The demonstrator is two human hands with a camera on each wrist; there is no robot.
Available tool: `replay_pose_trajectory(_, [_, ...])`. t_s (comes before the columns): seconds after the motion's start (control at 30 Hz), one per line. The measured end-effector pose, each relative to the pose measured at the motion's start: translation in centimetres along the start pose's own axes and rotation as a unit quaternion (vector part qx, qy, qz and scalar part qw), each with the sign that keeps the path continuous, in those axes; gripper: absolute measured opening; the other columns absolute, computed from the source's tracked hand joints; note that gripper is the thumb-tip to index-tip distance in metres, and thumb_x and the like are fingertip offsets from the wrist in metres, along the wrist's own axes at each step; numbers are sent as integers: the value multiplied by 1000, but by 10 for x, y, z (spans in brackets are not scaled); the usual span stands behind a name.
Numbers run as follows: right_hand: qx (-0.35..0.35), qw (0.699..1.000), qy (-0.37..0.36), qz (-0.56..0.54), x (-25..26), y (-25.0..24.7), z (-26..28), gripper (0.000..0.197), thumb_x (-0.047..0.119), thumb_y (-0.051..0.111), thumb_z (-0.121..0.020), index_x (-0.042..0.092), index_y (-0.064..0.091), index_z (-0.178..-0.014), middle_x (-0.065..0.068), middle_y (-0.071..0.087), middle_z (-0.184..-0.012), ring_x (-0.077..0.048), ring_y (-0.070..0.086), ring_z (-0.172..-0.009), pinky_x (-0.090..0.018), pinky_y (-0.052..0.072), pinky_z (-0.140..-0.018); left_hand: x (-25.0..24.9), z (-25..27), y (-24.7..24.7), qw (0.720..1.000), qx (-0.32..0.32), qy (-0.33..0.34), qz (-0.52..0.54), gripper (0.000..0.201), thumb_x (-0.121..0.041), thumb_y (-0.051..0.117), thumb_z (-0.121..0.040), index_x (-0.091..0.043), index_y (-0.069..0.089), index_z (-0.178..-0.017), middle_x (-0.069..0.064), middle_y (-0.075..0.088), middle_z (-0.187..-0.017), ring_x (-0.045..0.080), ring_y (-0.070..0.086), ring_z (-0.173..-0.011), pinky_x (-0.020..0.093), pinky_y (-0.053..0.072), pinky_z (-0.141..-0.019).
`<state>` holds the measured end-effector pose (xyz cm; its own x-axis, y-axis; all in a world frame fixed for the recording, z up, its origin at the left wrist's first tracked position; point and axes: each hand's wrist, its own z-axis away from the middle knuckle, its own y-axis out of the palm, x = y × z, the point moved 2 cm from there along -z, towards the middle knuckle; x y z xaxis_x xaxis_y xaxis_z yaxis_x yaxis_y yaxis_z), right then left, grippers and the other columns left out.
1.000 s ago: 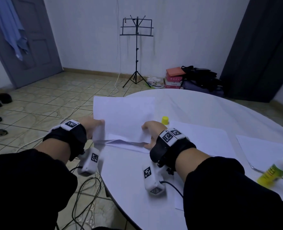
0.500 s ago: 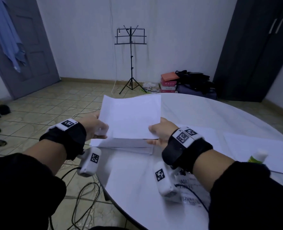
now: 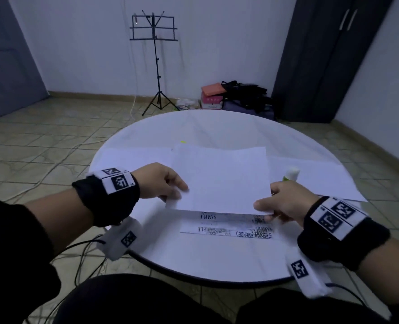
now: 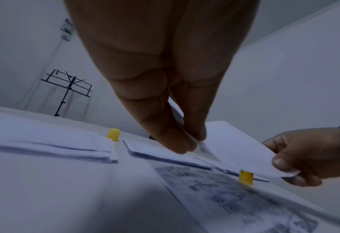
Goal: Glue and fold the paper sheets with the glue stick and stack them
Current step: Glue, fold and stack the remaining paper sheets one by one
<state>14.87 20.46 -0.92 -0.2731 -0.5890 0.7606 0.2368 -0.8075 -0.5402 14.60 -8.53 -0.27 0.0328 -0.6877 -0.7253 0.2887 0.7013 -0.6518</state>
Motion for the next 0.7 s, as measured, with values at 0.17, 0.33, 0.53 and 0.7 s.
replay_pose_trajectory(0.17, [4, 989, 22, 147, -9, -11, 5, 29, 22, 77, -77, 3, 66, -97, -1, 61, -65, -10, 56, -50, -17, 33, -42, -4, -8, 26, 998, 53, -26, -35, 21, -5, 78, -75, -24, 71, -81, -7, 59, -59, 12, 60, -60, 16, 54, -62])
replay_pose_trajectory(0.33, [38, 979, 50, 196, -15, -4, 5, 18, 13, 75, -78, 5, 59, -81, -5, 59, -58, -13, 55, -45, -11, 30, -31, -4, -14, 42, 992, 72, -30, -101, 26, -14, 80, -75, -30, 68, -92, -8, 57, -70, 2, 57, -56, 10, 47, -58])
replay_pose_trajectory(0.53, [46, 977, 55, 203, -17, 1, 2, 23, 6, 71, -81, 6, 49, -86, -9, 55, -64, -19, 56, -49, -10, 29, -31, -2, -16, 45, 983, 78, -34, -162, 26, -27, 80, -74, -38, 65, -91, -12, 54, -70, 1, 51, -62, 12, 38, -60])
replay_pose_trajectory(0.7, [47, 974, 49, 218, -19, 0, -1, 29, 9, 71, -82, 10, 43, -78, -8, 55, -64, -20, 59, -53, -11, 28, -31, 0, -15, 44, 980, 87, -38, -174, 25, -30, 80, -74, -39, 65, -93, -13, 54, -66, 1, 51, -62, 15, 35, -59])
